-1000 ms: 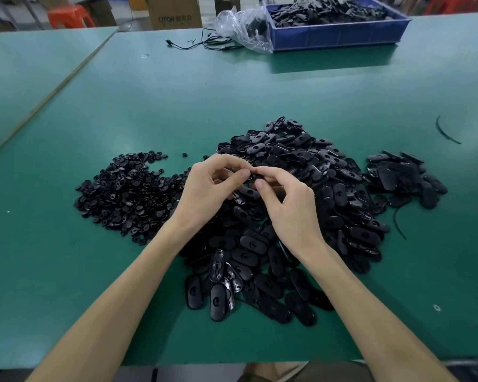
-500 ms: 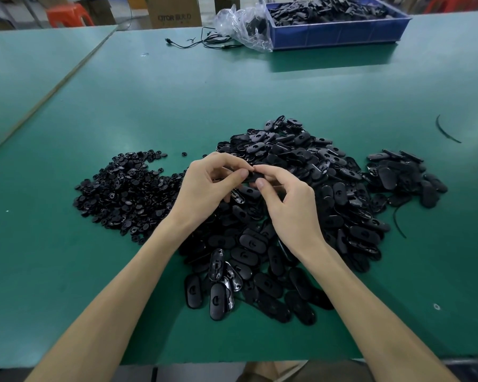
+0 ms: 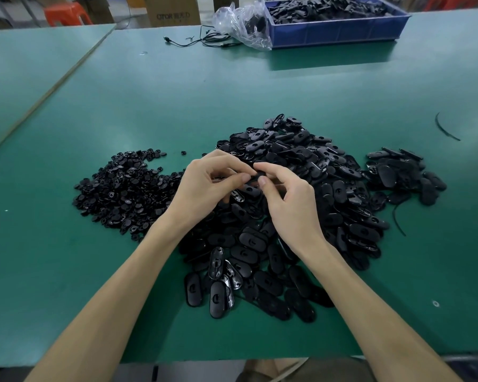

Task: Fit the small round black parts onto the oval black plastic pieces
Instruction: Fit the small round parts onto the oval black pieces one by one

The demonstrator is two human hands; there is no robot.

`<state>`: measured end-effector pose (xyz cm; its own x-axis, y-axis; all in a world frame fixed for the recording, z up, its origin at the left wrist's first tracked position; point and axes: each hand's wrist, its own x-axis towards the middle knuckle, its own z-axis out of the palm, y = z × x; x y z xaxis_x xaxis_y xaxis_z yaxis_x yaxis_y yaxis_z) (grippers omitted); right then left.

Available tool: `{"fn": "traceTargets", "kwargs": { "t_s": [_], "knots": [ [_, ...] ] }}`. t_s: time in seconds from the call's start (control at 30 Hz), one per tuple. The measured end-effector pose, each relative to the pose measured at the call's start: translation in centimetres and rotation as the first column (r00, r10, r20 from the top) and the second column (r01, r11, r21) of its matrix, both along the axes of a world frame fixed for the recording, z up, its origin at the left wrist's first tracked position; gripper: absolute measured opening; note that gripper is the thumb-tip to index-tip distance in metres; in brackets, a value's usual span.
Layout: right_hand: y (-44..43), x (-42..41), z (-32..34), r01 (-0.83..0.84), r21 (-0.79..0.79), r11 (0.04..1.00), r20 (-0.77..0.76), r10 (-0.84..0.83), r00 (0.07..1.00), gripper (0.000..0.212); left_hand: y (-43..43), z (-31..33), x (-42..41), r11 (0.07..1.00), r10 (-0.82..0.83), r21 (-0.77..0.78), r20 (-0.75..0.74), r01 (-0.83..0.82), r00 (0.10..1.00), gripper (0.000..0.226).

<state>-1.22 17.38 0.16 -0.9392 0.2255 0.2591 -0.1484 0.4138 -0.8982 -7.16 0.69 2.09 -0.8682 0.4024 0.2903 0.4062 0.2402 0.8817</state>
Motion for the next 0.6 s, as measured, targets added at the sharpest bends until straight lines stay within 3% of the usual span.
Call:
{"fn": "traceTargets", "kwargs": {
  "t_s": [0.3,0.6],
  "knots": [
    [-0.02,-0.07,-0.19,-0.028,-0.011,1.0,-0.037,0.027,0.999,0.028,0.04,-0.25,-0.22,0.994,-0.034,0.108,0.241,0.008,0.97,0.013],
    [-0.06,-0.1,-0.27,-0.051,-0.021,0.998,-0.053,0.05,0.997,0.029,0.05,-0.06,-0.06,0.984,-0.059,0.177,0.32,0.001,0.946,0.019]
  ]
}}
